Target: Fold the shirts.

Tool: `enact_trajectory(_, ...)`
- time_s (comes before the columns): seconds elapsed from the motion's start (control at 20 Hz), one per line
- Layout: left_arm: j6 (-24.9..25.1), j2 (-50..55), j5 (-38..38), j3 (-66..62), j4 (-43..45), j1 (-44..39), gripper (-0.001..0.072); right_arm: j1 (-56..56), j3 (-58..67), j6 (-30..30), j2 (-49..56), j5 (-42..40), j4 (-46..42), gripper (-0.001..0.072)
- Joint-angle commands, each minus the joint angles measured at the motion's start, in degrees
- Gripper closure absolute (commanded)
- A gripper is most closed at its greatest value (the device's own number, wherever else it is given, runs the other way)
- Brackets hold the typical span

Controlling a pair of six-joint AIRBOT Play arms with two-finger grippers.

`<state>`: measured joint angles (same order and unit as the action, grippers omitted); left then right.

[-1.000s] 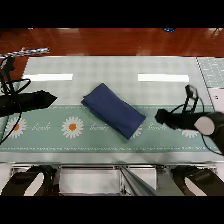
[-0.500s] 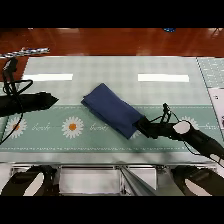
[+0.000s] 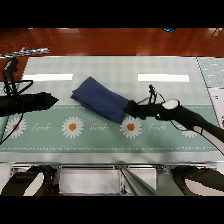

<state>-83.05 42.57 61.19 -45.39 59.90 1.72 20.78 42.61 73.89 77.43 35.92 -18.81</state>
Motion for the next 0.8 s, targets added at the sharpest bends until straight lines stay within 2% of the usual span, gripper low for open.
enact_trajectory(0.0, 0.0, 0.0, -0.1, 0.0, 0.1, 0.0, 0.0687, 0.0, 17.8, 3.9, 3.6, 5.2, -11.5, 0.0688)
enact_trajectory(0.15, 0.0, 0.0, -0.1, 0.0, 0.1, 0.0, 0.0688, 0.0, 36.9, 14.8, 6.4, 12.4, -27.2, 0.0688)
enact_trajectory(0.3, 0.0, 0.0, -0.1, 0.0, 0.1, 0.0, 0.0687, -2.4, 50.7, 20.2, 7.6, 17.8, -35.6, 0.0688)
enact_trajectory(0.55, 2.4, 0.0, -0.1, 0.0, 0.0, 0.0, 0.0687, -13.8, 64.5, 21.3, 7.3, 32.0, -37.4, 0.0688)
enact_trajectory(0.75, 2.4, 0.0, -0.1, 0.0, 0.1, 0.0, 0.0688, -26.7, 68.4, 23.5, 5.7, 43.3, -37.1, 0.0688)
